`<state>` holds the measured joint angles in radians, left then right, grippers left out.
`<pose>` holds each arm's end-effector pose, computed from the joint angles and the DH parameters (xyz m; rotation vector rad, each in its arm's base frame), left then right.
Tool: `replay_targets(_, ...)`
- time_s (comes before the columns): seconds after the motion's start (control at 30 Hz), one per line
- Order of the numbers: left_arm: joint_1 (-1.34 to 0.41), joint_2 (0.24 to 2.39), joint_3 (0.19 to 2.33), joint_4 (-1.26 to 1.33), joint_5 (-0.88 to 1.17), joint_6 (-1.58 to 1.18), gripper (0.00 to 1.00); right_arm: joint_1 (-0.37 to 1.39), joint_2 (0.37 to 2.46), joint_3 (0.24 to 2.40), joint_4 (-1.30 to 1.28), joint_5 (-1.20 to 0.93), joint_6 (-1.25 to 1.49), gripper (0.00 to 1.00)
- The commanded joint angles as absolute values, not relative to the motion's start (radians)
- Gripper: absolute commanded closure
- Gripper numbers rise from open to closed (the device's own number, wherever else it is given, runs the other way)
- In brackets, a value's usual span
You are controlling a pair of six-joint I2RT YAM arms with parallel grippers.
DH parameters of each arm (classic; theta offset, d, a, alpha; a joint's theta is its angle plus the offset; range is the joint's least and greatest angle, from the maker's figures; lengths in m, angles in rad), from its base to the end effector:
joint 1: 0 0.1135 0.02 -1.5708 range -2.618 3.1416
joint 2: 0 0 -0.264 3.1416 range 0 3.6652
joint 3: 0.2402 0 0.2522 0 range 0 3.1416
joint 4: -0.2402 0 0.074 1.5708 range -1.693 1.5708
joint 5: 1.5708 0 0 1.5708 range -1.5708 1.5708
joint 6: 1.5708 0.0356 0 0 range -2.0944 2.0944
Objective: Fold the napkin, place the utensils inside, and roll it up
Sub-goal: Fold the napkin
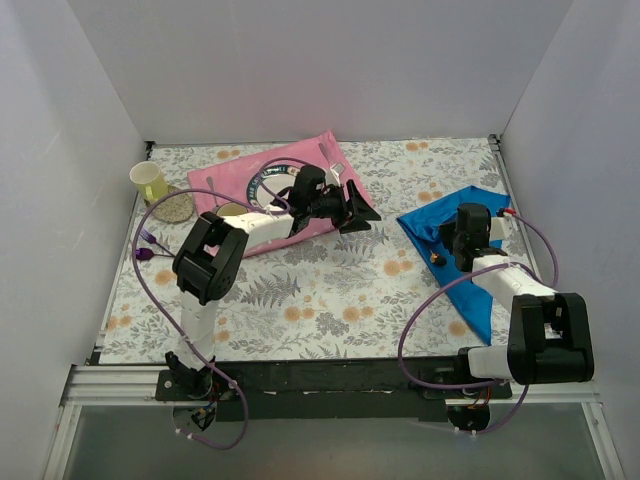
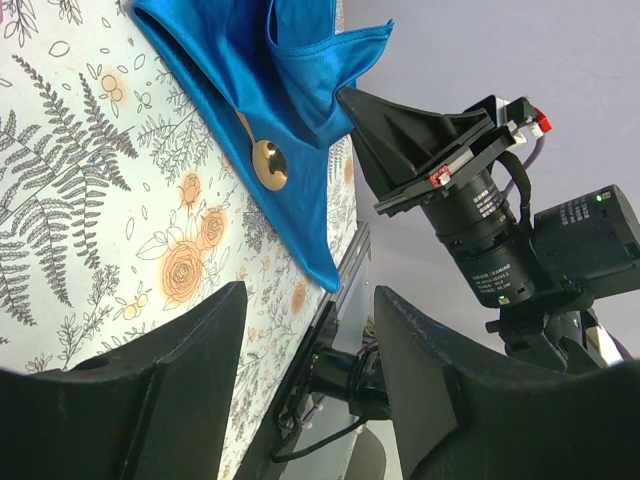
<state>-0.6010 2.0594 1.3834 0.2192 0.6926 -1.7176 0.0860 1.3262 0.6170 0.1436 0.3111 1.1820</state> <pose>0.3695 -0.2809 0.1954 0.8171 -2.3304 1.7230 0.2721 0.0125 0.1978 1.2649 1.7203 0.4239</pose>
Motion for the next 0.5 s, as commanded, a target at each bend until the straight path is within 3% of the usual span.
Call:
replay_targets(0.0, -0.606, 2.066, 1.431, 0.215, 0.712, -1.71, 0.46, 0.084, 1.283, 0.588, 0.14, 0.316, 1.258, 0.95)
replay_targets(0.13, -0.611, 2.083, 1.439, 0.216, 0.721, -1.713, 0.46, 0.084, 1.233, 0.548, 0.089, 0.357, 1.249, 0.91)
replay_targets(0.23, -0.615, 2.094, 1.443, 0.216, 0.723, -1.715, 0.46, 0.084, 1.209, 0.54, 0.025, 0.367, 1.203, 0.73)
replay_targets(0.3, -0.618, 2.1, 1.448, 0.216, 0.726, -1.716, 0.46, 0.083, 1.194, 0.54, -0.027, 0.359, 1.158, 0.4)
replay_targets(0.33, -0.62, 2.102, 1.45, 0.216, 0.727, -1.717, 0.46, 0.083, 1.171, 0.546, -0.056, 0.353, 1.132, 0.33)
replay_targets(0.47, -0.621, 2.094, 1.471, 0.186, 0.729, -1.695, 0.46, 0.08, 1.094, 0.592, -0.287, 0.348, 0.9, 0.26)
